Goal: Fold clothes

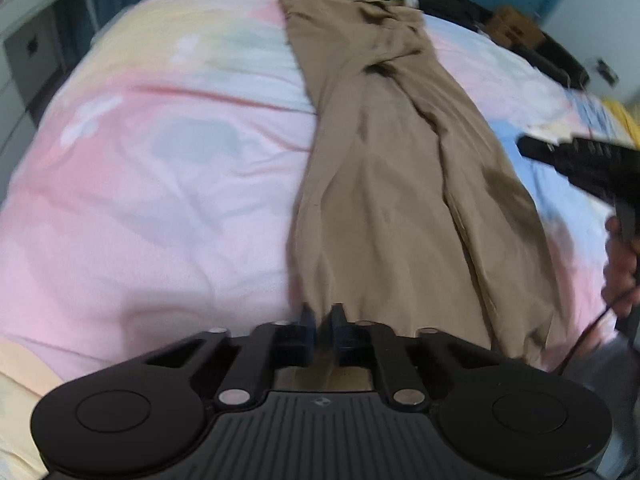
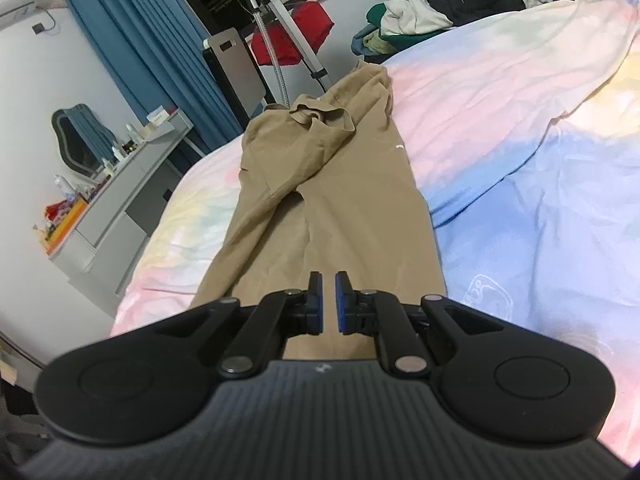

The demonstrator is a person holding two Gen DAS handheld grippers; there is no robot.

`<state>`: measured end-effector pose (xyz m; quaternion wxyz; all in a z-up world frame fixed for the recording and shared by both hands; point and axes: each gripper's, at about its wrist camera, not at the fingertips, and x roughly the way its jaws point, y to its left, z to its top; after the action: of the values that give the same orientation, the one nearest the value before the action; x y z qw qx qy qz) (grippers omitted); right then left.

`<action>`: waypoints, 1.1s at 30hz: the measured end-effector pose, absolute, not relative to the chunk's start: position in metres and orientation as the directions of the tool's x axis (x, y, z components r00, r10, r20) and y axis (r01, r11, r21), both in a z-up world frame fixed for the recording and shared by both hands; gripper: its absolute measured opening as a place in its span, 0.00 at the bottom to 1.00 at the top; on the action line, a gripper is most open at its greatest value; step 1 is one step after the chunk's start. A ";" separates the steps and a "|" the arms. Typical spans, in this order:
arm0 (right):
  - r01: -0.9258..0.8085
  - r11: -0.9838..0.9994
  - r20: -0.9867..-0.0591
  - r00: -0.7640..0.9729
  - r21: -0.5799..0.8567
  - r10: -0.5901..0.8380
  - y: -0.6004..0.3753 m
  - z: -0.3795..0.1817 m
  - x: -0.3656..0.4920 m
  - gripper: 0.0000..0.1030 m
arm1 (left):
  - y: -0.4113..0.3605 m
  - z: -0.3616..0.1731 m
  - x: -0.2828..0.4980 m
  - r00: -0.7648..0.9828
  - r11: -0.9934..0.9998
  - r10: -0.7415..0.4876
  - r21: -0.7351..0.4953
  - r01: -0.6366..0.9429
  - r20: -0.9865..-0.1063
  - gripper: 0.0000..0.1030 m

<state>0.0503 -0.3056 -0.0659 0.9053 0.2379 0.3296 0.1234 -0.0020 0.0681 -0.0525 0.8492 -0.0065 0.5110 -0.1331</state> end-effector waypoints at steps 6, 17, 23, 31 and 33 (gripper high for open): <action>-0.072 0.835 -0.524 0.748 0.546 0.408 -0.307 -0.067 0.055 0.10 | 0.014 -0.012 -0.032 0.519 0.909 -0.199 0.041 0.414 -0.832 0.06; -0.104 0.655 -0.434 0.670 0.749 0.603 -0.315 -0.082 0.075 0.10 | -0.068 -0.045 -0.056 0.483 0.804 -0.259 0.091 0.588 -0.836 0.06; -0.162 0.619 -0.421 0.601 0.769 0.679 -0.284 -0.078 0.120 0.10 | -0.051 -0.072 -0.049 0.464 0.844 -0.311 -0.017 0.536 -0.830 0.05; -0.147 0.656 -0.471 0.583 0.741 0.662 -0.246 -0.102 0.220 0.10 | -0.032 -0.068 -0.066 0.510 0.828 -0.416 -0.082 0.554 -0.753 0.51; -0.128 0.668 -0.498 0.568 0.733 0.655 -0.240 -0.114 0.239 0.10 | -0.038 -0.072 -0.070 0.513 0.817 -0.419 -0.064 0.573 -0.749 0.59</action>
<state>0.2385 -0.2399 -0.1139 0.8214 0.3305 0.3991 0.2383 -0.0699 -0.0376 -0.0721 0.8644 0.0960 0.4017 -0.2867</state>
